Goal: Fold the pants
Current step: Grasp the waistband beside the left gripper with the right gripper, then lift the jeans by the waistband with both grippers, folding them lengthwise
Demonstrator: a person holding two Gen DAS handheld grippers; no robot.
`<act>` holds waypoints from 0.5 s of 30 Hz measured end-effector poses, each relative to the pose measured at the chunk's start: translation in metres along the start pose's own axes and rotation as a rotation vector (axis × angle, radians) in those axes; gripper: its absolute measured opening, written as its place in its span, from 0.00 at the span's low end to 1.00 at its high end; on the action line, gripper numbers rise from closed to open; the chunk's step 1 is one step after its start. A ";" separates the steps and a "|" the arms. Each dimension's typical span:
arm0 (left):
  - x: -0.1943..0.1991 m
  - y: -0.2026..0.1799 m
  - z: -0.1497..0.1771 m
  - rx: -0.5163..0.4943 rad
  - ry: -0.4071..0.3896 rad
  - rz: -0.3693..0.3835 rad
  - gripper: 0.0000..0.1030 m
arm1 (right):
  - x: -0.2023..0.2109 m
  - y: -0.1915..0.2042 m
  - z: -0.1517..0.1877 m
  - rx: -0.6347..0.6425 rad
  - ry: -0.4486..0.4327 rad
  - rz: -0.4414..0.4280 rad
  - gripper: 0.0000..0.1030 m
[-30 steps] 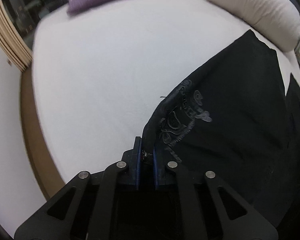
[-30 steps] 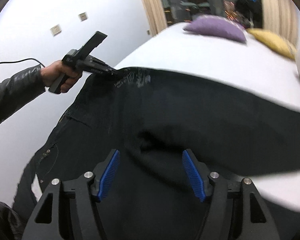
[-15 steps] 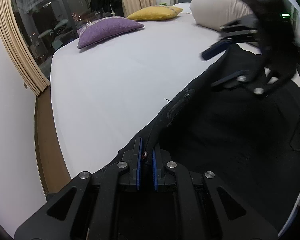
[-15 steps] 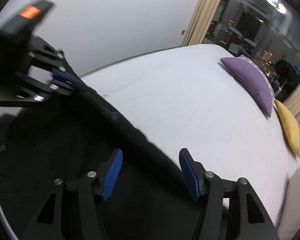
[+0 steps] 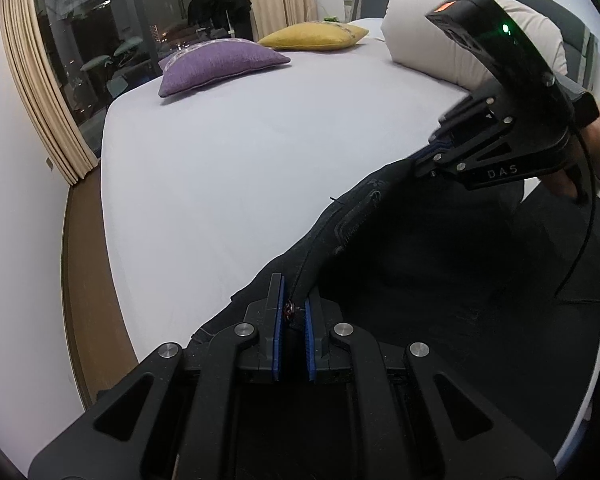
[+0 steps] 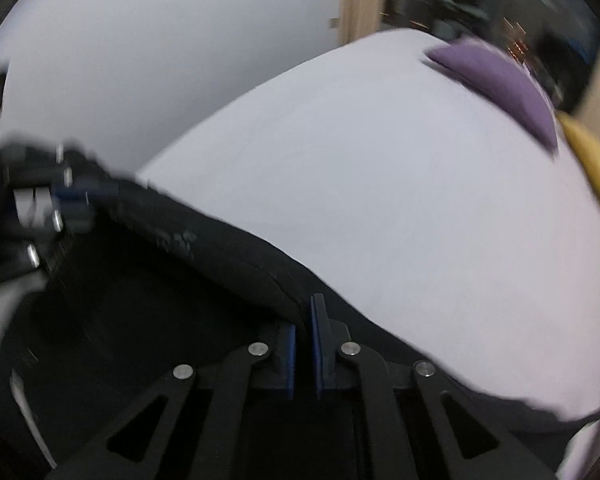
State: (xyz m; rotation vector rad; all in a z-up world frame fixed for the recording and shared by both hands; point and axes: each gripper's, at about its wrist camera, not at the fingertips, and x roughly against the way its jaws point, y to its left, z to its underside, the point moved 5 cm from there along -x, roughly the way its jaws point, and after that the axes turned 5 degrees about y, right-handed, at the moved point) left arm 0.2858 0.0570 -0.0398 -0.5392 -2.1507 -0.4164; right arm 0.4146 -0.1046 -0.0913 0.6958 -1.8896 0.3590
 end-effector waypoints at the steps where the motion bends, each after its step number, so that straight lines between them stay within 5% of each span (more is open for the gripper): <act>1: 0.004 -0.003 0.002 0.003 -0.001 0.000 0.07 | 0.003 -0.001 0.002 -0.066 -0.019 -0.039 0.07; 7: 0.023 -0.023 0.022 -0.006 0.008 0.013 0.07 | -0.006 0.021 0.024 -0.337 -0.026 -0.308 0.07; 11: 0.036 -0.042 0.050 -0.045 0.033 0.043 0.07 | -0.007 0.026 0.045 -0.330 0.019 -0.351 0.07; 15: 0.050 -0.074 0.082 -0.123 0.052 0.070 0.07 | 0.011 0.050 0.066 -0.142 0.057 -0.265 0.07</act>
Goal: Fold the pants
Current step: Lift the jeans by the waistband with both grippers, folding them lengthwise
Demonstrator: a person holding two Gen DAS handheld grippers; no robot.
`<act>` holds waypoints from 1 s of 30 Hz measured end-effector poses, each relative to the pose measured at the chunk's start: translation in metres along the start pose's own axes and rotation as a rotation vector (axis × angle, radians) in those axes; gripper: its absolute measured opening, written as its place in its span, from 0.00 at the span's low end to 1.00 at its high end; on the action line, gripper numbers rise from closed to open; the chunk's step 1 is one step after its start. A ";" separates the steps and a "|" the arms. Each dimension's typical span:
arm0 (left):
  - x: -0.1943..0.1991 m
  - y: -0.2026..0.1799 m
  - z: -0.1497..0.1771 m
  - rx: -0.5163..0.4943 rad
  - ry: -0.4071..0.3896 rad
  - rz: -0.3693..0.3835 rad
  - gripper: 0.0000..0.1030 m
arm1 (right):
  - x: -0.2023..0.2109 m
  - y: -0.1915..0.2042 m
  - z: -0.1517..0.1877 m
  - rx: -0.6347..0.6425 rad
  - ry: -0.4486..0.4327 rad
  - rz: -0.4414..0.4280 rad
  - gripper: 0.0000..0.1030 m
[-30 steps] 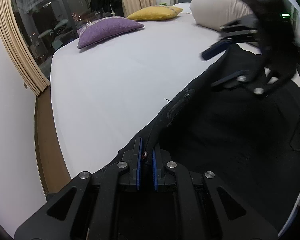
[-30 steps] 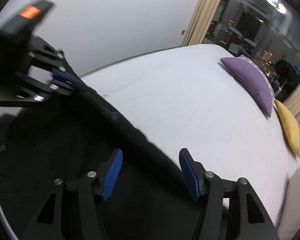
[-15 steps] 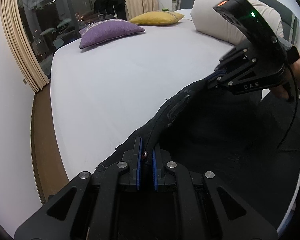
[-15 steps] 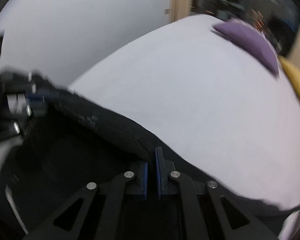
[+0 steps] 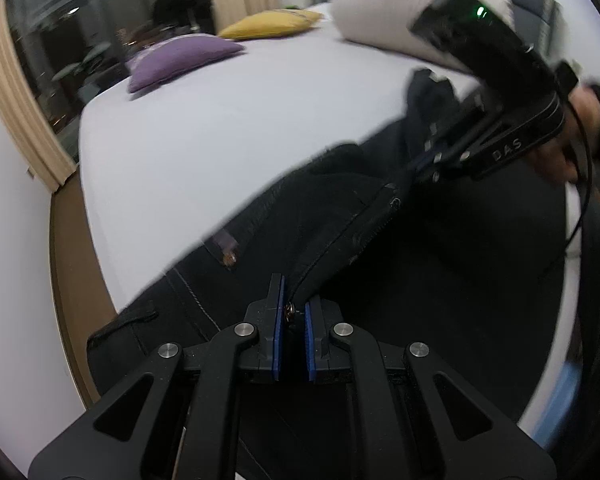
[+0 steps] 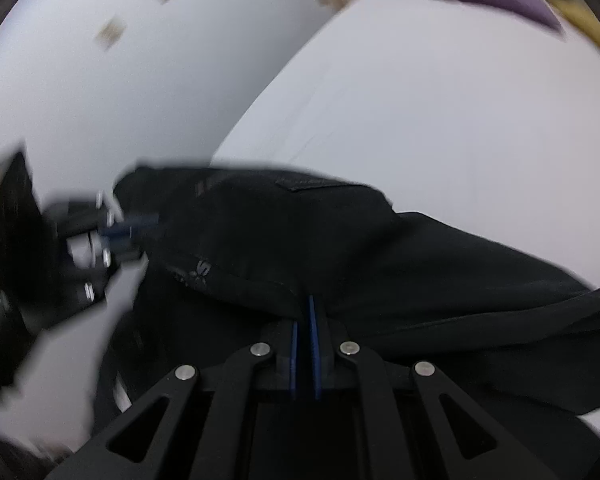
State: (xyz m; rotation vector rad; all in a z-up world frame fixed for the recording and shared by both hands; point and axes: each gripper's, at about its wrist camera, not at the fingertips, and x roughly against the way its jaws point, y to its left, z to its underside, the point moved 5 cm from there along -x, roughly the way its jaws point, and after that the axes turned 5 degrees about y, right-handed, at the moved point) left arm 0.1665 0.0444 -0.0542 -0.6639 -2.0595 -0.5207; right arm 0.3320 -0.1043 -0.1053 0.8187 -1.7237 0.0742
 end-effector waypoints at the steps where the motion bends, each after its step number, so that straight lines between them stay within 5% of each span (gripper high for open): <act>1: 0.002 -0.013 0.008 -0.025 0.013 0.009 0.07 | 0.002 0.011 0.008 0.093 0.025 0.063 0.07; 5: 0.003 -0.060 0.037 -0.158 0.061 0.009 0.07 | -0.006 0.050 0.043 0.421 0.134 0.303 0.07; 10: 0.008 -0.110 0.075 -0.264 0.112 0.046 0.07 | -0.022 0.080 0.084 0.637 0.211 0.440 0.07; 19: 0.025 -0.145 0.106 -0.318 0.142 0.091 0.07 | -0.041 0.113 0.109 0.750 0.200 0.594 0.07; 30: 0.021 -0.144 0.099 -0.324 0.151 0.102 0.07 | -0.054 0.120 0.147 0.739 0.185 0.659 0.07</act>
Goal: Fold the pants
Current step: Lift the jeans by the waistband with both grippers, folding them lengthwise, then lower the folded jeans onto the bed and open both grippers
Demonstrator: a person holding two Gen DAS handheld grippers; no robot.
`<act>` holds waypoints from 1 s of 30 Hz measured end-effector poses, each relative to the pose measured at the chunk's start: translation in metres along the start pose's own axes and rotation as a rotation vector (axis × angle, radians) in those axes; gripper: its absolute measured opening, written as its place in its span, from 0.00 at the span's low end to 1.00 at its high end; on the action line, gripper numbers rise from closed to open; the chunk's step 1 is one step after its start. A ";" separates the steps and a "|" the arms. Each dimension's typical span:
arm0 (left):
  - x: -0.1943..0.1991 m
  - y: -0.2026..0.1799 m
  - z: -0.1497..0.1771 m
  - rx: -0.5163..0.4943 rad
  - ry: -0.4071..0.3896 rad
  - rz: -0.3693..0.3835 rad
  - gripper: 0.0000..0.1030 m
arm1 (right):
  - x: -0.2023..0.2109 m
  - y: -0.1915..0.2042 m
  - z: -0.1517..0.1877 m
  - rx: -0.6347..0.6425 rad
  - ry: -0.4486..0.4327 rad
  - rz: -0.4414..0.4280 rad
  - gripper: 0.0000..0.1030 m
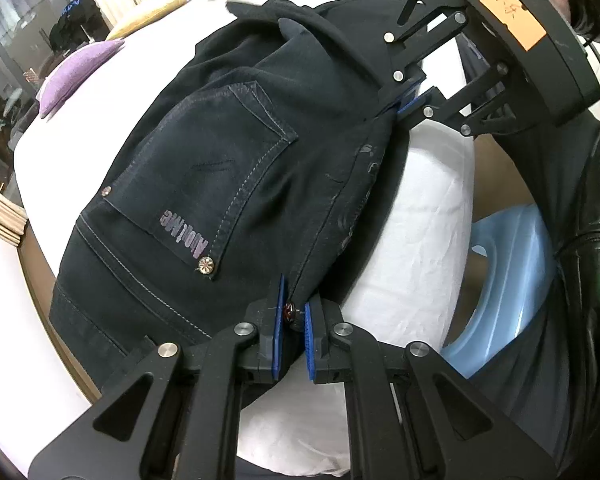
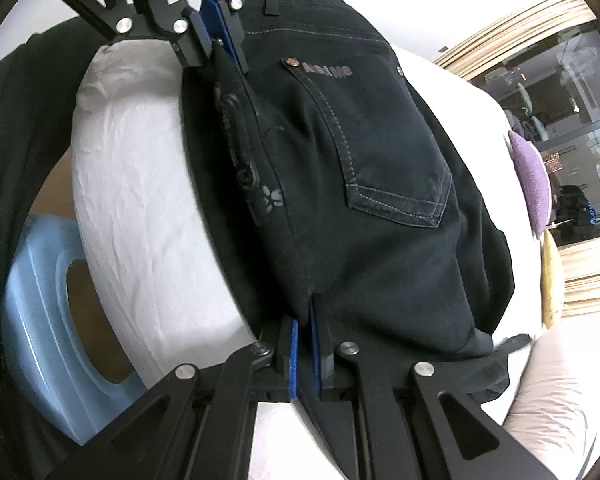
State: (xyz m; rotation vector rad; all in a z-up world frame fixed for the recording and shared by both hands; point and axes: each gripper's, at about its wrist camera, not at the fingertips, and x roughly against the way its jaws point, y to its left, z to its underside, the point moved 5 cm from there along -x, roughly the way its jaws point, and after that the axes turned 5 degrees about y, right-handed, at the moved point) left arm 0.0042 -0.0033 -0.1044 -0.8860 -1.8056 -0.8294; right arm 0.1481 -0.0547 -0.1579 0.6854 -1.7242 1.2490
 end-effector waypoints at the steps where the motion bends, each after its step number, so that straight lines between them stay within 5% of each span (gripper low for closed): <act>1: 0.000 0.000 0.000 0.004 -0.002 0.001 0.07 | 0.005 0.008 0.000 -0.007 0.001 0.001 0.07; 10: 0.001 0.004 0.023 0.068 -0.002 -0.016 0.16 | -0.008 0.016 -0.002 -0.060 0.011 0.012 0.08; 12: 0.007 0.006 0.027 0.089 0.029 0.016 0.26 | -0.008 0.013 -0.002 -0.091 0.013 0.005 0.08; 14: 0.017 0.010 0.034 0.116 0.050 0.055 0.52 | -0.010 0.008 -0.003 -0.116 0.013 -0.003 0.08; 16: 0.032 0.016 0.037 0.146 0.028 0.036 0.64 | -0.012 0.004 -0.005 -0.129 0.017 0.001 0.08; 25: 0.049 0.040 -0.015 0.387 -0.179 0.086 0.64 | -0.012 0.012 -0.013 -0.178 0.035 0.022 0.08; 30: -0.006 0.063 -0.037 0.542 -0.117 0.111 0.64 | -0.012 0.013 -0.013 -0.212 0.032 0.026 0.09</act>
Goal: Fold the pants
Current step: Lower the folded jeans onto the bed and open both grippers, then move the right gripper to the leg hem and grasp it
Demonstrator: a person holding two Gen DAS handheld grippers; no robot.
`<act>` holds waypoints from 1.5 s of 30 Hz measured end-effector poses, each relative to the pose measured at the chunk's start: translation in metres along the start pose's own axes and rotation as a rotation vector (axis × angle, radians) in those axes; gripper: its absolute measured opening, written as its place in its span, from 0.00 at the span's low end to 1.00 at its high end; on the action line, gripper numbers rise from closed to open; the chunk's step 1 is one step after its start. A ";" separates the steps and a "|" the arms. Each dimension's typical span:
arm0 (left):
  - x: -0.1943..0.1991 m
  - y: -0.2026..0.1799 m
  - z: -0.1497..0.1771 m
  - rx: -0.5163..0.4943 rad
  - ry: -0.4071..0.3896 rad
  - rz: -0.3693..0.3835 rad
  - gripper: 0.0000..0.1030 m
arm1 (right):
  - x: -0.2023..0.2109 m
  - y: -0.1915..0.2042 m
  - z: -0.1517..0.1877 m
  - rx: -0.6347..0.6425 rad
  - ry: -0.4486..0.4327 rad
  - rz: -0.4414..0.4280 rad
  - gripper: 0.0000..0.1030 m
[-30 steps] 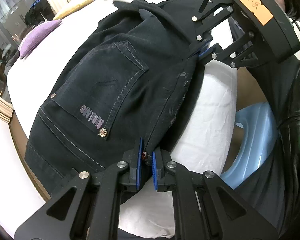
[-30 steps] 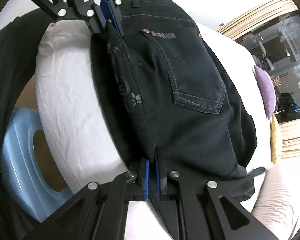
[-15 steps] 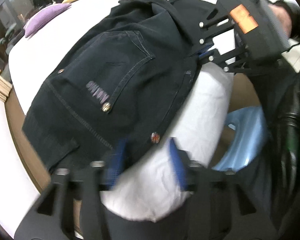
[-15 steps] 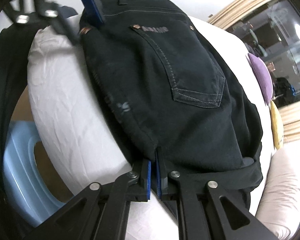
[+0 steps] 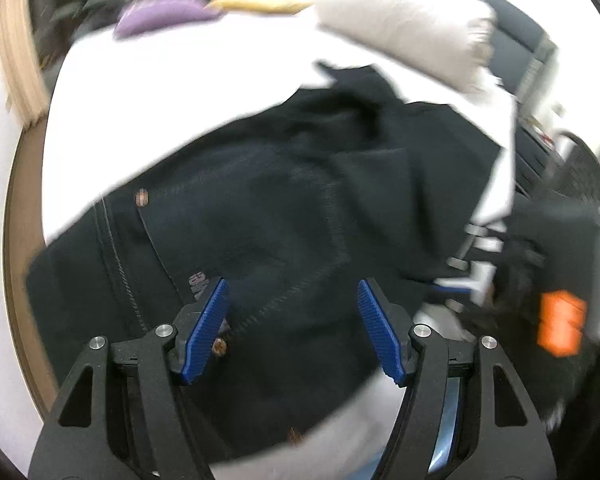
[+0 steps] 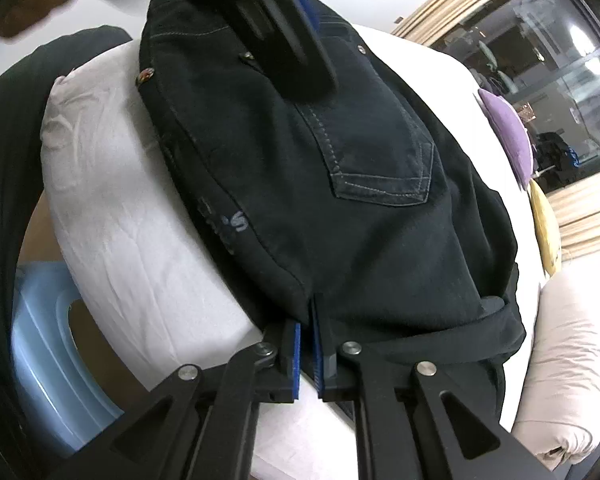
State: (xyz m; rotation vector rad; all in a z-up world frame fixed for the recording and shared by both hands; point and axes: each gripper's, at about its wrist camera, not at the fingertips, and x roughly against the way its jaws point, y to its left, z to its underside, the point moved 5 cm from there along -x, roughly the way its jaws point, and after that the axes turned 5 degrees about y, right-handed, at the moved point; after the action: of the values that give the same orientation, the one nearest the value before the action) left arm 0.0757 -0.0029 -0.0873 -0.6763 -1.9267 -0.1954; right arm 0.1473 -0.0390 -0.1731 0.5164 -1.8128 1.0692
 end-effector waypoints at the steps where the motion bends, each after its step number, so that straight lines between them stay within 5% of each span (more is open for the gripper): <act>1: -0.014 0.007 -0.002 0.031 0.028 -0.011 0.63 | 0.000 0.000 0.000 -0.007 -0.002 0.001 0.09; 6: -0.041 0.005 -0.009 -0.032 0.045 -0.110 0.64 | 0.001 -0.003 0.002 -0.046 -0.014 0.006 0.13; 9: -0.044 0.007 -0.015 -0.002 0.036 -0.100 0.65 | 0.004 -0.007 0.009 -0.106 -0.025 -0.022 0.21; 11: -0.046 0.008 -0.021 0.040 0.031 -0.083 0.65 | 0.008 -0.011 0.013 -0.155 -0.035 -0.052 0.34; 13: -0.045 0.007 -0.025 0.051 0.035 -0.092 0.65 | 0.016 -0.017 0.019 -0.217 -0.052 -0.138 0.77; 14: -0.045 0.007 -0.024 0.054 0.036 -0.099 0.65 | 0.020 -0.019 0.022 -0.238 -0.064 -0.171 0.81; 17: -0.029 -0.003 -0.029 0.061 -0.011 -0.116 0.65 | 0.038 -0.035 0.033 -0.337 -0.111 -0.251 0.81; 21: -0.038 0.006 -0.041 0.125 -0.021 -0.104 0.65 | 0.046 -0.109 0.055 -0.680 -0.180 -0.387 0.75; 26: -0.067 0.016 -0.044 0.169 0.018 -0.131 0.66 | 0.034 -0.214 0.074 -0.990 -0.213 -0.317 0.67; 29: -0.072 0.011 -0.047 0.173 0.023 -0.165 0.67 | 0.012 -0.274 0.073 -1.125 -0.163 -0.192 0.67; 37: -0.075 0.025 -0.045 0.204 0.022 -0.117 0.66 | -0.097 -0.338 0.026 -1.152 0.046 -0.120 0.67; 42: -0.076 0.033 -0.049 0.205 0.030 -0.090 0.66 | -0.163 -0.354 0.030 -1.215 0.218 -0.113 0.67; 45: -0.077 0.032 -0.051 0.203 0.030 -0.086 0.66 | -0.176 -0.360 0.034 -1.276 0.184 -0.126 0.69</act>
State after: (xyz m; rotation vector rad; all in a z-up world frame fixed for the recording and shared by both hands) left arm 0.1561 -0.0258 -0.1371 -0.4538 -1.9177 -0.0619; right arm 0.4719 -0.2760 -0.1723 -0.2432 -1.8553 -0.2353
